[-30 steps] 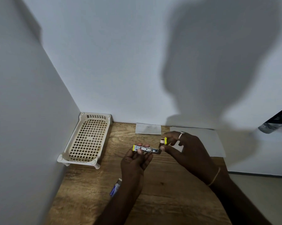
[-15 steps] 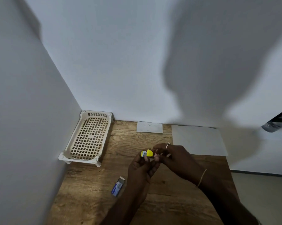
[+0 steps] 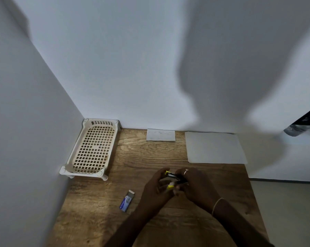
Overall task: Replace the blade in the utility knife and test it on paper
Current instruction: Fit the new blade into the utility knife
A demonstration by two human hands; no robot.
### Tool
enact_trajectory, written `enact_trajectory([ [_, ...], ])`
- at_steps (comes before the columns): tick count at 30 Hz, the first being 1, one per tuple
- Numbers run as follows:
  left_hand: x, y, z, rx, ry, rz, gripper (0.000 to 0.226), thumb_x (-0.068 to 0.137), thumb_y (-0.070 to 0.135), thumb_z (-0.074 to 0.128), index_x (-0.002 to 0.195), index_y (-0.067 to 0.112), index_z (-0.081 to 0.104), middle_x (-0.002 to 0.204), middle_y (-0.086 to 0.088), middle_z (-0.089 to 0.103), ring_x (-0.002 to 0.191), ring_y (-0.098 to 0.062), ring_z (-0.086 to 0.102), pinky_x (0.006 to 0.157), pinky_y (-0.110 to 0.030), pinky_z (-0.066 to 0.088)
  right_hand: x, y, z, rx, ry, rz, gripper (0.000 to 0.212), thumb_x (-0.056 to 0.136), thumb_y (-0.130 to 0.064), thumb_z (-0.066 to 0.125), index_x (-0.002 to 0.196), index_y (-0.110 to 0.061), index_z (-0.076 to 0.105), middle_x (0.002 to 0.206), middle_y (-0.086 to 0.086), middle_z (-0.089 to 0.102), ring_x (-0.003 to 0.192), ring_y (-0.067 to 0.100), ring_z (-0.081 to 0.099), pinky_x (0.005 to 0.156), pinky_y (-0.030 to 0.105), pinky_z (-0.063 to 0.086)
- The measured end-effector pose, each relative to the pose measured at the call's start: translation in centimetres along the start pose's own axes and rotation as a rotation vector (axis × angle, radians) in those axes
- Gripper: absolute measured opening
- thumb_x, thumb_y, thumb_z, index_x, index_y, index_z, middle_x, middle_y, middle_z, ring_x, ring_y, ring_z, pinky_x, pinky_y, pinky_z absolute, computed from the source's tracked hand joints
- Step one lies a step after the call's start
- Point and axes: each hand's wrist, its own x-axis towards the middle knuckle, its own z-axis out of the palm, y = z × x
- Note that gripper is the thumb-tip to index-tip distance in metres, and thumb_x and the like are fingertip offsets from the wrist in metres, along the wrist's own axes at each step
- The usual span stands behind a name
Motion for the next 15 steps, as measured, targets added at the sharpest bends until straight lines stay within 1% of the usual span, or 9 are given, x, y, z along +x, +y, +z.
enact_trajectory([
  [1, 0.1, -0.5, 0.1, 0.08, -0.003, -0.002, 0.074, 0.076, 0.031, 0.09, 0.141, 0.034, 0.055, 0.128, 0.016, 0.069, 0.12, -0.002, 0.065, 0.097, -0.03, 0.057, -0.1, 0.5, 0.7, -0.066, 0.005, -0.004, 0.038, 0.082, -0.037, 0.07, 0.12, -0.035, 0.067, 0.111, -0.009, 0.072, 0.103, 0.015, 0.065, 0.089, 0.036, 0.052],
  [3, 0.4, -1.4, 0.2, 0.303, -0.001, 0.043, 0.073, 0.072, 0.048, 0.086, 0.136, 0.045, 0.052, 0.13, 0.025, 0.062, 0.118, 0.008, 0.059, 0.098, -0.016, 0.05, -0.4, 1.4, 2.1, -0.151, -0.001, -0.006, 0.039, 0.08, -0.036, 0.069, 0.12, -0.035, 0.067, 0.112, -0.011, 0.07, 0.106, 0.017, 0.063, 0.088, 0.039, 0.047],
  [4, 0.5, -1.8, 0.2, 0.415, -0.003, 0.076, 0.071, 0.072, 0.055, 0.082, 0.135, 0.046, 0.051, 0.131, 0.026, 0.059, 0.117, 0.01, 0.057, 0.097, -0.01, 0.044, -0.6, 1.8, 2.8, -0.173, 0.0, -0.002, 0.039, 0.079, -0.036, 0.07, 0.118, -0.035, 0.067, 0.111, -0.011, 0.07, 0.104, 0.017, 0.064, 0.086, 0.039, 0.045],
  [5, 0.8, -2.1, 0.2, 0.517, -0.013, 0.102, 0.069, 0.073, 0.058, 0.078, 0.136, 0.043, 0.051, 0.133, 0.023, 0.057, 0.118, 0.008, 0.054, 0.097, -0.008, 0.039, -0.7, 2.2, 3.4, -0.194, 0.005, -0.002, 0.04, 0.077, -0.035, 0.072, 0.116, -0.034, 0.068, 0.109, -0.011, 0.069, 0.101, 0.018, 0.064, 0.083, 0.039, 0.045],
  [6, 1.1, -2.6, 0.3, 0.61, -0.029, 0.119, 0.07, 0.077, 0.056, 0.076, 0.139, 0.034, 0.054, 0.137, 0.015, 0.057, 0.123, 0.001, 0.053, 0.1, -0.01, 0.037, -0.9, 2.4, 3.9, -0.212, 0.012, -0.002, 0.04, 0.075, -0.035, 0.074, 0.114, -0.033, 0.068, 0.107, -0.01, 0.069, 0.098, 0.019, 0.065, 0.081, 0.039, 0.045],
  [8, 1.8, -3.4, 0.4, 0.782, -0.065, 0.138, 0.072, 0.08, 0.05, 0.076, 0.143, 0.021, 0.056, 0.143, 0.003, 0.056, 0.129, -0.014, 0.053, 0.105, -0.023, 0.039, -0.9, 3.0, 4.9, -0.234, 0.022, 0.0, 0.038, 0.073, -0.035, 0.076, 0.111, -0.031, 0.07, 0.104, -0.008, 0.069, 0.095, 0.021, 0.066, 0.08, 0.04, 0.046],
  [10, 2.3, -4.1, 0.4, 0.903, -0.091, 0.153, 0.072, 0.08, 0.049, 0.075, 0.143, 0.021, 0.056, 0.142, -0.001, 0.057, 0.129, -0.022, 0.053, 0.104, -0.034, 0.042, -0.8, 3.3, 5.6, -0.264, 0.008, 0.007, 0.037, 0.073, -0.036, 0.076, 0.109, -0.029, 0.071, 0.103, -0.006, 0.068, 0.095, 0.022, 0.065, 0.08, 0.04, 0.047],
  [15, 2.9, -5.5, 0.5, 1.062, -0.129, 0.154, 0.072, 0.08, 0.057, 0.068, 0.144, 0.029, 0.052, 0.148, 0.001, 0.049, 0.137, -0.023, 0.043, 0.104, -0.038, 0.037, -0.6, 4.0, 7.0, -0.273, -0.044, 0.025, 0.035, 0.078, -0.03, 0.072, 0.113, -0.027, 0.069, 0.105, -0.003, 0.065, 0.099, 0.024, 0.062, 0.081, 0.04, 0.044],
])
